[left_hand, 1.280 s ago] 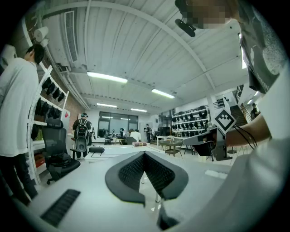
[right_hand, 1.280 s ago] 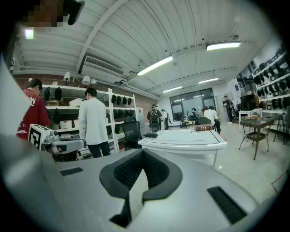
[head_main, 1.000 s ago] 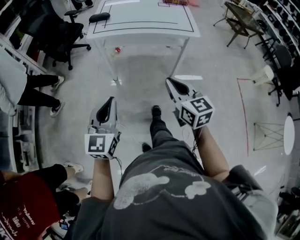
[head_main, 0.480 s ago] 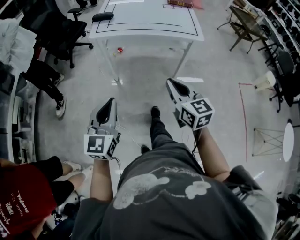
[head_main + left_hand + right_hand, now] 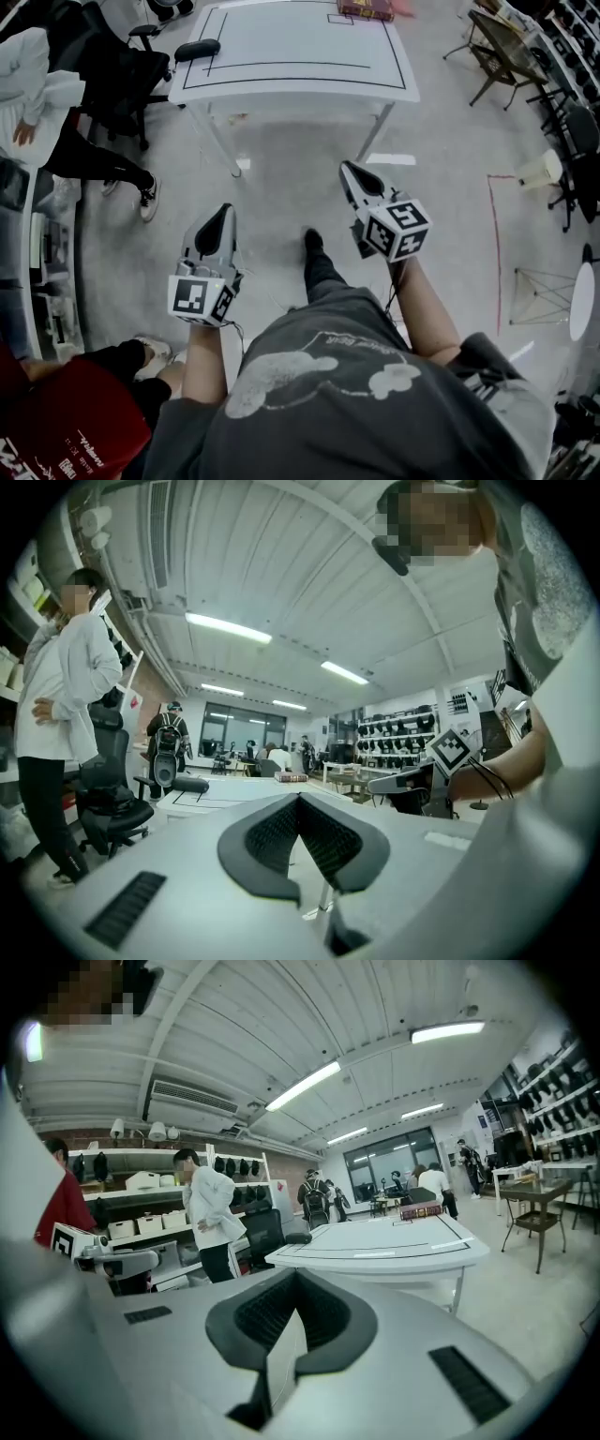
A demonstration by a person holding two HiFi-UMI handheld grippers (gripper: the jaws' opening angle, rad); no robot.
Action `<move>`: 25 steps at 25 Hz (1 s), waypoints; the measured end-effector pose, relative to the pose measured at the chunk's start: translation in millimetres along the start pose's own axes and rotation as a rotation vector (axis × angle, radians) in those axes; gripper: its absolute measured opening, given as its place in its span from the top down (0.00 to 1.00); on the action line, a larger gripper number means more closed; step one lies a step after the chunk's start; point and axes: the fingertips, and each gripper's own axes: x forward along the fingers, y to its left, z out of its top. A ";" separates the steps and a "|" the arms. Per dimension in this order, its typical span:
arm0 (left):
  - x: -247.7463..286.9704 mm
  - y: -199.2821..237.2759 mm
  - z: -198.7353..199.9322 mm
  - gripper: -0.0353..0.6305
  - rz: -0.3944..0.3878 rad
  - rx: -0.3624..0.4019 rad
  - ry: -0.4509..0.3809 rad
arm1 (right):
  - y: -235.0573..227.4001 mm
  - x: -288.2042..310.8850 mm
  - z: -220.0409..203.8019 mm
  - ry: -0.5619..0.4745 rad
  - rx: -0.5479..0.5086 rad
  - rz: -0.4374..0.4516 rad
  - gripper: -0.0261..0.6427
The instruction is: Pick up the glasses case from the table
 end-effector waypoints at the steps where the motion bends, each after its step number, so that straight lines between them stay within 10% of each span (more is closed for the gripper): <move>1: 12.1 6.3 -0.9 0.94 0.005 -0.007 0.008 | -7.7 12.3 3.1 0.001 0.007 0.003 0.96; 25: 250.3 61.0 21.3 0.94 0.093 0.083 0.087 | -181.7 168.1 77.8 0.017 0.044 0.049 0.96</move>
